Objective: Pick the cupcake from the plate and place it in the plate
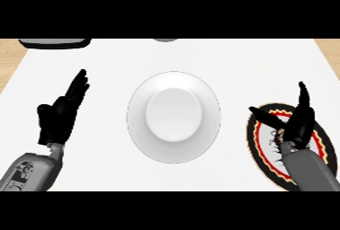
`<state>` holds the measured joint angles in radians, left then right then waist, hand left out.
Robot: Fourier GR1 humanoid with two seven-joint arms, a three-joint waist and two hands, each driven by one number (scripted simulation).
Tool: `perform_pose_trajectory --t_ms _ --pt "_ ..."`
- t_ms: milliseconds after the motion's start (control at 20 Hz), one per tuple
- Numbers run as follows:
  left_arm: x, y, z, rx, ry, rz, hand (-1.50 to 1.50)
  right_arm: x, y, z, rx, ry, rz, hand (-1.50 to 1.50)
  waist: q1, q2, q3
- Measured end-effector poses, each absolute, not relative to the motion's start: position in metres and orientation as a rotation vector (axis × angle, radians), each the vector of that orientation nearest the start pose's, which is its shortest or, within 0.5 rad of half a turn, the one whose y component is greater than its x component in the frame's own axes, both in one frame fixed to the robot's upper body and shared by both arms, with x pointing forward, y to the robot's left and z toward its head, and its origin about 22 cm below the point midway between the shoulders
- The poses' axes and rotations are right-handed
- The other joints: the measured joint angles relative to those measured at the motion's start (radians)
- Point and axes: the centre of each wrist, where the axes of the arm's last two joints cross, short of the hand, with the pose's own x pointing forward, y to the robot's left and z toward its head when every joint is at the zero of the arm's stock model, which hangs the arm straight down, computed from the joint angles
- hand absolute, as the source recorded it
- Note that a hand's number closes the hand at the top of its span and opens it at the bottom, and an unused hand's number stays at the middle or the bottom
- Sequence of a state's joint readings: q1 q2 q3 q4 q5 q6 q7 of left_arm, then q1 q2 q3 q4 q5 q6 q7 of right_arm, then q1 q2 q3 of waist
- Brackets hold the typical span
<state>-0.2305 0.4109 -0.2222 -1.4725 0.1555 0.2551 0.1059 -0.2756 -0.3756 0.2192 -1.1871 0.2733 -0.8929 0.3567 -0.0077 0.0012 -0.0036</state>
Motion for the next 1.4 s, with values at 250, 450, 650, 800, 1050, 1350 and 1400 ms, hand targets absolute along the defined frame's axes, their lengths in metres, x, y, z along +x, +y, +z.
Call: perform_pose_trajectory --t_ms 250,450,650,800,1050,1350,1400 --pt "0.292 0.268 0.044 0.243 -1.546 -0.209 0.0 0.294 -0.277 0.015 -1.17 -1.295 -0.046 -1.5 -0.012 -0.007 -0.001" --pt "0.291 0.271 0.038 0.249 -1.545 -0.202 0.0 0.291 -0.278 0.041 -1.194 -1.172 0.033 -1.5 -0.021 -0.012 -0.003" --pt "0.292 0.267 0.038 0.246 -1.542 -0.2 0.0 0.288 -0.276 0.065 -1.154 -0.988 0.123 -1.5 -0.025 -0.014 -0.003" --pt "0.295 0.27 0.038 0.243 -1.546 -0.201 0.0 0.285 -0.274 0.09 -1.123 -0.92 0.174 -1.5 -0.025 -0.012 -0.002" --pt "0.297 0.266 0.041 0.233 -1.548 -0.207 0.0 0.277 -0.277 0.117 -1.063 -0.848 0.212 -1.5 -0.015 -0.009 0.0" --pt "0.297 0.263 0.041 0.23 -1.554 -0.212 0.0 0.268 -0.284 0.118 -1.018 -0.789 0.231 -1.5 -0.003 -0.005 0.002" --pt "0.297 0.262 0.04 0.226 -1.557 -0.214 0.0 0.269 -0.287 0.114 -1.012 -0.772 0.231 -1.5 -0.001 -0.004 0.002"
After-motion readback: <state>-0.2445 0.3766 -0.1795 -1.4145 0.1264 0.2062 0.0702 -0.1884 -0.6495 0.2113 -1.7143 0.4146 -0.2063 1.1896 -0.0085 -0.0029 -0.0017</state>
